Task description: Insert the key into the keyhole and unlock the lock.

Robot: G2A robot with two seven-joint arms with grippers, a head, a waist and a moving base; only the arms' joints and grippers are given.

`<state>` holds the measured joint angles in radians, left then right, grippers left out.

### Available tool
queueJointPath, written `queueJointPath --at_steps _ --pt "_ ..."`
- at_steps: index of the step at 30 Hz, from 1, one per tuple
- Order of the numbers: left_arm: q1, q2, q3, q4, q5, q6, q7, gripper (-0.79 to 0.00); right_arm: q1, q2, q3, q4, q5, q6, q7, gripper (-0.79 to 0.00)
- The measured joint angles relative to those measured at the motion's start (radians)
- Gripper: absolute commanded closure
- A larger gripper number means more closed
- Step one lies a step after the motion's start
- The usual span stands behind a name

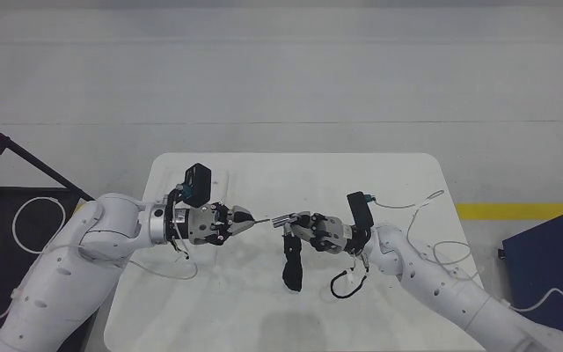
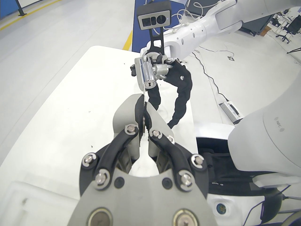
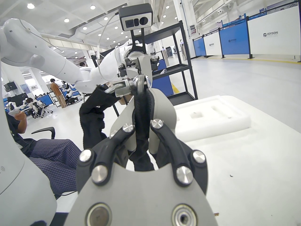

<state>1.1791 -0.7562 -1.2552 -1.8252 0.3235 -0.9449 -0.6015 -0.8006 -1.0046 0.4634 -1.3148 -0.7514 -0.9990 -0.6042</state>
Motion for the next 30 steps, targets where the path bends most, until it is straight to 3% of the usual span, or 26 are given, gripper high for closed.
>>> queueJointPath --at_steps 22,30 --pt "0.010 0.012 -0.005 -0.040 -0.061 0.032 -0.070 0.000 -0.005 -0.001 0.009 -0.002 -0.001 -0.003 0.006 0.000" --pt "-0.010 0.020 0.008 -0.043 -0.146 0.094 -0.172 0.000 -0.005 -0.001 0.009 -0.002 -0.001 -0.003 0.006 0.000"
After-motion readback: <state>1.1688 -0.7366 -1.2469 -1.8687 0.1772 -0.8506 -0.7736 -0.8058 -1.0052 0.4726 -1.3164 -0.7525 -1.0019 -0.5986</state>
